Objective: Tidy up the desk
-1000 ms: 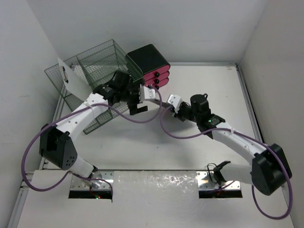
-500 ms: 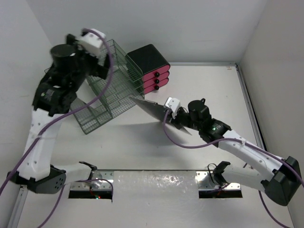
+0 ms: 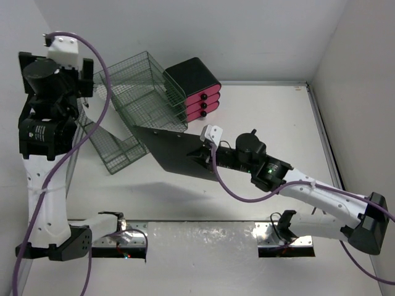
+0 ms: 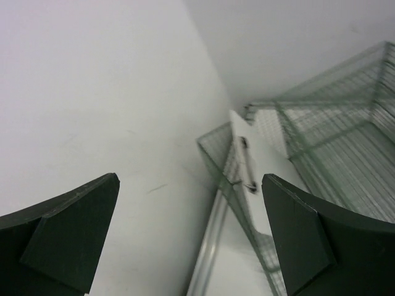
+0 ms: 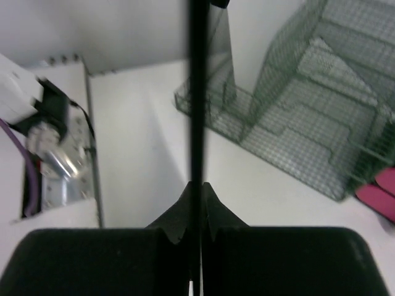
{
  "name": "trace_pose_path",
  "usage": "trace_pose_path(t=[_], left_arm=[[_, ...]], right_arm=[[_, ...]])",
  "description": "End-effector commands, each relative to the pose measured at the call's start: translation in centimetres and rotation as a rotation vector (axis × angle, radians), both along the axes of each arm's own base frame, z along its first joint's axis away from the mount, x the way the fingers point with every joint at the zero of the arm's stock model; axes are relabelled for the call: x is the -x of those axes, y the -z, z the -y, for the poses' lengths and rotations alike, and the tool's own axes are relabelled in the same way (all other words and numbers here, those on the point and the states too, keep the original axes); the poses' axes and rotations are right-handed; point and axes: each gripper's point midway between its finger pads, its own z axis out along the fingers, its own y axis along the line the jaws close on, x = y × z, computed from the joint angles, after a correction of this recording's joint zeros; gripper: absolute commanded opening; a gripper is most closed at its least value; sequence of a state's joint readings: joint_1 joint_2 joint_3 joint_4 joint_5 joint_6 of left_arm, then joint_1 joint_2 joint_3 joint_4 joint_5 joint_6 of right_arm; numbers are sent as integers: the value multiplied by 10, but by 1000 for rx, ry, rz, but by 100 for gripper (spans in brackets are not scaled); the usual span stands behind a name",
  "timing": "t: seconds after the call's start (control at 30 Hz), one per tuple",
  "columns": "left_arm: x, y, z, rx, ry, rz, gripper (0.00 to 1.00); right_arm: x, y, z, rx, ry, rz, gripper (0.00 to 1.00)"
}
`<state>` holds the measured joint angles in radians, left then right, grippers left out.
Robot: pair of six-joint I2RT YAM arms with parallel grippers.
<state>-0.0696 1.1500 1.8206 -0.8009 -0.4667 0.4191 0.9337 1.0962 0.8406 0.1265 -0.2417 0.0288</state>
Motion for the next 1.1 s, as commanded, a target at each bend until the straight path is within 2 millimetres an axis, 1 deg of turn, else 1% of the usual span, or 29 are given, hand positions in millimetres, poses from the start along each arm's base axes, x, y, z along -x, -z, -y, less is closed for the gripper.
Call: trace_pose_path(t=[0.0,0.03,0.1,0.13,0.17,0.2,0.23,0.27,0.3,0.33,0.37,0.4,0.43,0.47,0.5,0.57,0.6,0.67,0.73,0.77,0.8,0.83,0.87,0.9,0.93,0.97,1.0,1.03,1.07], left_arm=[[6,-39,-46,-32,-151,140,99],[4,-46,-52,-12,-154,159,100],[8,-46,-65,20,-142,145,99],[14,-49,-69,27,-150,159,98],[16,-48,-73,29,-159,161,98],[20,-47,-81,21,-180,155,99],[19,-39,-89,22,-204,138,99],[23,-34,-101,24,-235,127,99],[22,-25,-107,39,-241,110,99],[26,-19,-111,55,-246,92,99],[31,-16,-118,70,-241,89,99],[39,-18,-118,82,-242,105,99],[45,-19,-119,85,-247,115,99],[52,-21,-121,84,-256,129,99],[56,-21,-115,79,-238,141,99],[57,-15,-115,83,-235,119,99],[56,-7,-119,88,-248,100,99],[57,5,-129,98,-283,81,97],[64,4,-136,93,-316,91,97],[63,3,-135,98,-304,95,97],[64,0,-133,103,-299,105,97],[62,-1,-131,109,-287,115,98],[61,-4,-129,116,-278,132,98],[60,-5,-128,118,-272,140,98],[59,-7,-126,121,-261,153,98],[60,-9,-123,123,-256,176,98],[60,-9,-122,125,-252,184,98],[59,-5,-122,132,-249,181,98],[61,-8,-120,121,-247,199,98]], right_arm=[[14,-87,-22,-279,-70,79,0],[16,-87,-28,-286,-83,78,0],[22,-95,-38,-316,-95,83,0],[27,-91,-48,-314,-116,77,0],[30,-99,-53,-351,-125,95,0],[31,-103,-57,-371,-130,89,0],[36,-98,-69,-372,-150,76,0],[38,-105,-74,-402,-156,89,0],[36,-111,-79,-419,-148,99,0],[37,-106,-93,-416,-159,96,0],[36,-117,-100,-438,-162,110,0],[36,-117,-108,-440,-160,109,0],[30,-106,-123,-428,-154,103,0],[26,-117,-130,-452,-143,115,0],[19,-116,-136,-453,-109,113,0],[5,-116,-156,-459,-73,129,0],[1,-114,-163,-455,-55,139,0],[-20,-112,-178,-453,22,163,0],[-35,-109,-187,-447,82,173,0],[-39,-119,-192,-469,96,180,0],[-46,-104,-203,-443,109,172,0],[-51,-116,-209,-463,126,178,0],[-55,-99,-223,-435,131,170,0],[-58,-97,-228,-427,141,175,0],[-62,-111,-233,-452,156,201,0],[-67,-111,-237,-454,190,208,0],[-71,-92,-249,-423,200,209,0],[-74,-107,-253,-456,212,216,0],[-78,-106,-257,-451,234,229,0]])
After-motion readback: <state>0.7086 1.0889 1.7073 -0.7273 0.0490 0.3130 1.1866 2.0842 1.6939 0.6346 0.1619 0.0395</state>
